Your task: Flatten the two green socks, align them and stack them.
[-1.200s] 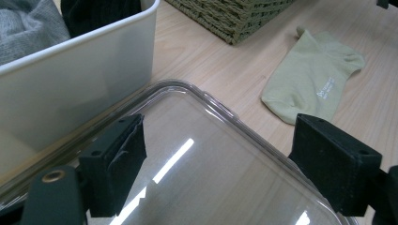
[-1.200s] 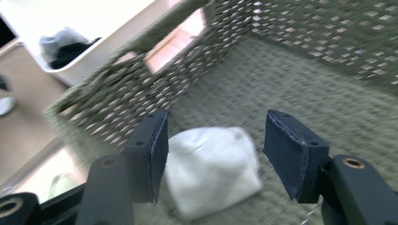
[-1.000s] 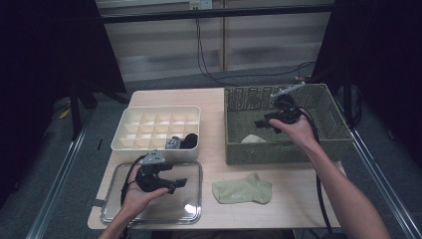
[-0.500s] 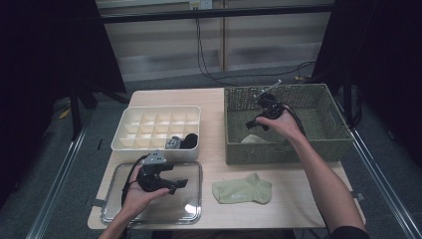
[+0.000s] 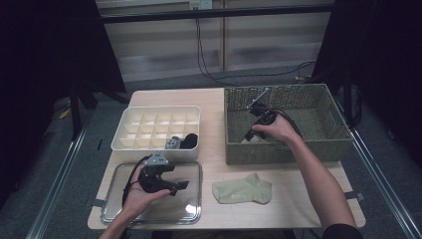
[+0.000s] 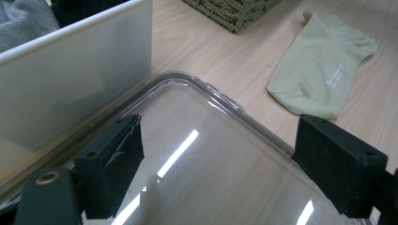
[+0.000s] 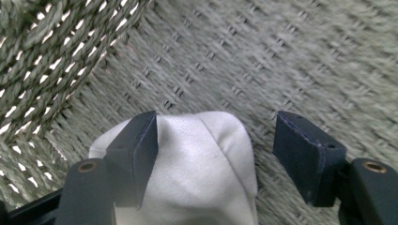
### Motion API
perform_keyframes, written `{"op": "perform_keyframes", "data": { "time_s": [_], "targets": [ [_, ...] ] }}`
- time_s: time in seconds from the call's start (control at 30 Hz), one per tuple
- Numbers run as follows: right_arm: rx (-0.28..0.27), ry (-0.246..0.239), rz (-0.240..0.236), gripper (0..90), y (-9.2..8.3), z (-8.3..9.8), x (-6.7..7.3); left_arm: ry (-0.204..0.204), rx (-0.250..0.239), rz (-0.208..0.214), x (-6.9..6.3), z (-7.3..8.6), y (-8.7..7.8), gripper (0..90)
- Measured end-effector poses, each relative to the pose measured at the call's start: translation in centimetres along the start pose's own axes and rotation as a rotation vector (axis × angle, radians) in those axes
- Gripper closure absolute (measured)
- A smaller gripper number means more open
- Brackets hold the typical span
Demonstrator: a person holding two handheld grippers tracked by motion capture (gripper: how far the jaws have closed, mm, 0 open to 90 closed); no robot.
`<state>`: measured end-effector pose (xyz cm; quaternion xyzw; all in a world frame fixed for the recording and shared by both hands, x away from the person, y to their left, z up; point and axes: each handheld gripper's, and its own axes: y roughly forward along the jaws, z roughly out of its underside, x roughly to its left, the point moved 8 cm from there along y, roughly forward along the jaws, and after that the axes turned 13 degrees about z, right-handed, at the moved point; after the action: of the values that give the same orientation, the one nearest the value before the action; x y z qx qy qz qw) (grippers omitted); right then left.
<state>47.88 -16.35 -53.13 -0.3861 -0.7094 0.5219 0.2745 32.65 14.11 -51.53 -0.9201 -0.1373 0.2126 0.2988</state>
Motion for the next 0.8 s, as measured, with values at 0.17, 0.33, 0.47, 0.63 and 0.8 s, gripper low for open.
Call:
{"op": "perform_keyframes", "data": {
  "time_s": [0.17,0.33,0.47,0.63,0.8],
  "targets": [
    [0.058,-0.033,0.003,39.0,0.5,0.5,0.3,0.005,0.009,0.0,-0.1,0.1,0.0,16.2],
    [0.103,-0.089,0.021,64.3,0.8,0.8,0.8,0.003,0.001,-0.001,0.1,0.1,-0.1,16.2],
    [0.111,-0.104,0.013,80.4,0.9,0.9,0.9,0.002,0.009,-0.003,0.1,0.2,-0.1,16.2],
    [0.072,-0.084,0.014,84.8,0.4,0.5,0.7,0.0,0.009,-0.003,0.1,0.2,-0.1,16.2],
    [-0.039,-0.019,0.012,85.3,-0.7,-0.4,-0.1,-0.003,0.0,-0.001,0.2,0.2,0.0,16.2]
  ]
}}
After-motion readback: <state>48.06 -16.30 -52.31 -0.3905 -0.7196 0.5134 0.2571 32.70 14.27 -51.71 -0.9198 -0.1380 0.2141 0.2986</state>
